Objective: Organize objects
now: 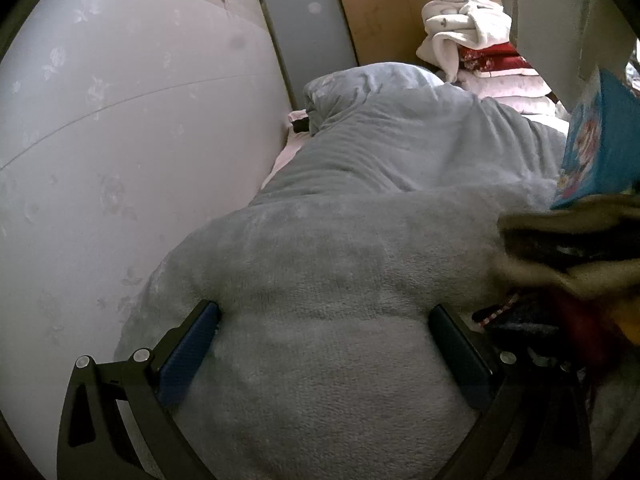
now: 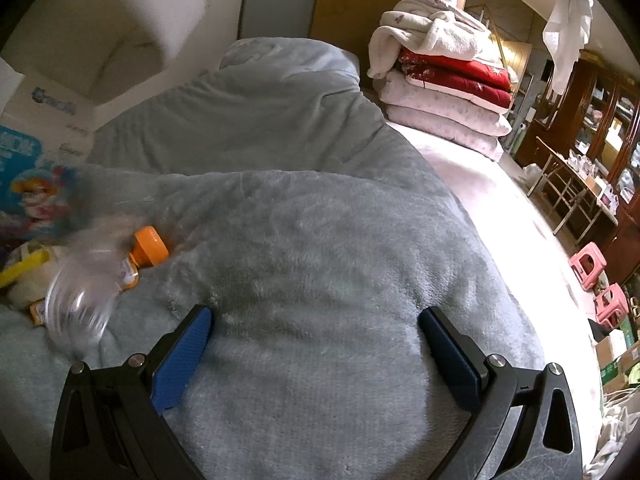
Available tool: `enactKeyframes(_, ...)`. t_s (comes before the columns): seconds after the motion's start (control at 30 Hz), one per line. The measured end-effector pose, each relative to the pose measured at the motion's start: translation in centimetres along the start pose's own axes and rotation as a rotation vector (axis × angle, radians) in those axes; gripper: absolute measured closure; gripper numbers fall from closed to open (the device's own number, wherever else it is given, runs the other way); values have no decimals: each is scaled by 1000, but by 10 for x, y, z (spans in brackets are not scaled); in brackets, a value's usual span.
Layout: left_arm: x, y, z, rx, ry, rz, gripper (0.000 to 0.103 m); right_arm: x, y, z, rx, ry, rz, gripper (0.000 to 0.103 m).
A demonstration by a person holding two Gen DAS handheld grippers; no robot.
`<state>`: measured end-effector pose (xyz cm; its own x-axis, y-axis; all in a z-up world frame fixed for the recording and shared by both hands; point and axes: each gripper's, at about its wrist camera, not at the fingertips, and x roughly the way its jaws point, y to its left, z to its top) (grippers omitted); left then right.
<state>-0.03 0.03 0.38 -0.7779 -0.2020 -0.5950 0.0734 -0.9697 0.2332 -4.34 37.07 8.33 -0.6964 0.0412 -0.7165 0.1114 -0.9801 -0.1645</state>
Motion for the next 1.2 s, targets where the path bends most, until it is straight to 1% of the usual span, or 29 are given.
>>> enactKeyframes(0.07,7,0,0,6,-10,8,0,-1,0,0,0,0,0,0)
enactKeyframes(0.23,7,-1,0,-6,-4,-3,0,0,0,1,1,0,1,0)
enactKeyframes(1.2,9,-4,0,-1,-26,7,0,-5,3,-3,-1,0,2,0)
